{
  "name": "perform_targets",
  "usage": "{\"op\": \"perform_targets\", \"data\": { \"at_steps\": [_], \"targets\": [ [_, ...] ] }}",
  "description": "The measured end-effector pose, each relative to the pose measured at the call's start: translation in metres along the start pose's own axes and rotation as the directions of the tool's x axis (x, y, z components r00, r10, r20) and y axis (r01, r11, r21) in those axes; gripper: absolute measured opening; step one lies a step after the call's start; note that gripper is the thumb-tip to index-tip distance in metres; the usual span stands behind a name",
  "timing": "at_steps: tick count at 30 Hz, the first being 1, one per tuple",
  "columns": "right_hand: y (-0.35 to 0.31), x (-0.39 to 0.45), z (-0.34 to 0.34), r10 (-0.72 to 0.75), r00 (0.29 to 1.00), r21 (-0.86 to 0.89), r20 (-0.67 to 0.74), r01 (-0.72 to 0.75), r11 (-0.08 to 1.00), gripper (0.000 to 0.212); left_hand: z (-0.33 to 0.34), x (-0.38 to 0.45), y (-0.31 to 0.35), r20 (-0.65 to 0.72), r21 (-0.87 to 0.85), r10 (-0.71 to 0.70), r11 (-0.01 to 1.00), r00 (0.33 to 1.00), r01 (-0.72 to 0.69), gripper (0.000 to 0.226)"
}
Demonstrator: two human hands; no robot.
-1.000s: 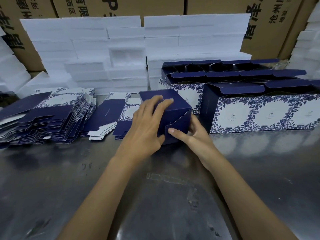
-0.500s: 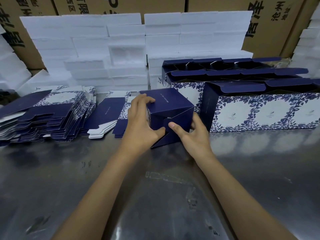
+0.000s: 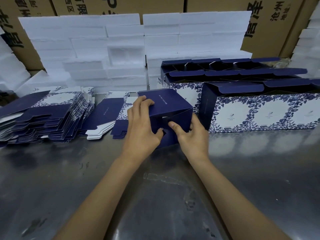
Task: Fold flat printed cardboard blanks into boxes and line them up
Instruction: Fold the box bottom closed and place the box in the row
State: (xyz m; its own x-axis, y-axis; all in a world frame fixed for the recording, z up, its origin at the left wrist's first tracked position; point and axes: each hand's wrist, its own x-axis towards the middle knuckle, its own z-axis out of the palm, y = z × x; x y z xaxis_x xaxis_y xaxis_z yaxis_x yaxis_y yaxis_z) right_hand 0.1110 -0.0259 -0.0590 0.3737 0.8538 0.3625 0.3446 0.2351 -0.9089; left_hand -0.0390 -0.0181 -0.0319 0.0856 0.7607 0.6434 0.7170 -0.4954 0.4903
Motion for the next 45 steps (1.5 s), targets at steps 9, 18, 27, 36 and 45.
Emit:
{"op": "perform_targets", "data": {
  "at_steps": [9, 18, 27, 36, 45],
  "targets": [
    [-0.002, -0.001, 0.0, 0.02, 1.0, -0.051, 0.012, -0.019, 0.998, 0.039, 0.002, -0.001, 0.0, -0.005, -0.009, -0.012, 1.0, 1.0, 0.012, 0.076],
    [-0.004, -0.002, -0.003, 0.039, 0.997, -0.004, 0.062, -0.039, 0.999, 0.035, 0.0, 0.0, 0.0, -0.006, -0.04, 0.006, 0.999, 1.0, -0.006, 0.068],
    [-0.019, 0.001, -0.017, 0.114, 0.972, 0.358, 0.204, -0.182, 0.916, 0.059, -0.014, 0.013, -0.003, -0.04, -0.496, -0.459, 0.78, 0.887, 0.381, 0.026],
    [-0.02, 0.007, -0.028, 0.162, 0.969, 0.456, 0.189, -0.233, 0.859, 0.025, -0.023, 0.002, 0.002, 0.458, -0.427, -0.509, 0.593, 0.729, 0.682, 0.11],
    [-0.017, 0.006, -0.039, 0.227, 0.949, 0.386, 0.217, -0.297, 0.873, 0.028, -0.022, -0.006, 0.023, -0.29, -0.271, -0.108, 0.962, 0.951, 0.026, 0.034]
  ]
}}
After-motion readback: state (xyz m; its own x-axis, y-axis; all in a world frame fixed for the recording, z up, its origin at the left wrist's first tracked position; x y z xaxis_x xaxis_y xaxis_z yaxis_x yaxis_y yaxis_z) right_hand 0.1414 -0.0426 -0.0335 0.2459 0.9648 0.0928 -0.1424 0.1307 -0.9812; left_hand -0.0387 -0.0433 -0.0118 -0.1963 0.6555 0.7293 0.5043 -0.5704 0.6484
